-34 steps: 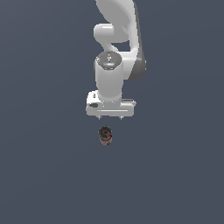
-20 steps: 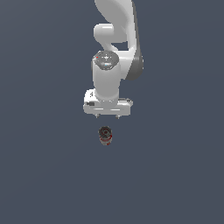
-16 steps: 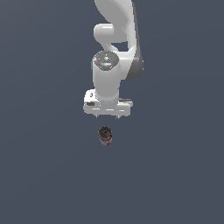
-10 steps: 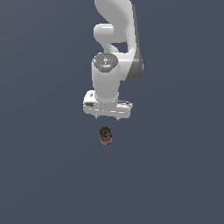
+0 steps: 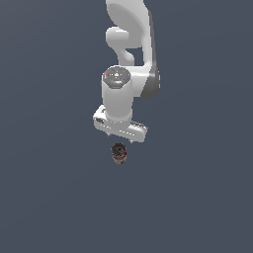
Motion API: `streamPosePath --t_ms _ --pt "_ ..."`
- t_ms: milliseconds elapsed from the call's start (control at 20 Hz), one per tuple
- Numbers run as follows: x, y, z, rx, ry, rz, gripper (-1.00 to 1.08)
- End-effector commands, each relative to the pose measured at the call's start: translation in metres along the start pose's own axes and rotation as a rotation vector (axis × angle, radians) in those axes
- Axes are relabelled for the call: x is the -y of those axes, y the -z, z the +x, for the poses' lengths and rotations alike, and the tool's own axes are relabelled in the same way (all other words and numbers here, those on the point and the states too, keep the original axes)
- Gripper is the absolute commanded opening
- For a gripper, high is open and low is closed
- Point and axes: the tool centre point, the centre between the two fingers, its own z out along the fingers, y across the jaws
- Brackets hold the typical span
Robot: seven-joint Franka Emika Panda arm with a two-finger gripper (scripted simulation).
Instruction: Pick up the object and move it to a goal position.
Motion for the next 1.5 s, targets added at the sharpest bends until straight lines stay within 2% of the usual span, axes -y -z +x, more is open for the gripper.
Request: streamPosePath --t_ms 0,300,650,1150,1450 --pt "0.000 -0.004 0.005 -0.005 -0.074 0.004 1.00" --pt "0.001 -0.014 0.016 -0.014 -0.230 0.013 1.00" --pt "0.001 -0.021 0.024 -0.021 -0.343 0.020 1.00" --pt "0.001 -0.025 0.026 -0.023 -0.375 0.021 1.00" --pt "0.001 -0.049 0.026 -0.024 -0.378 0.021 1.00"
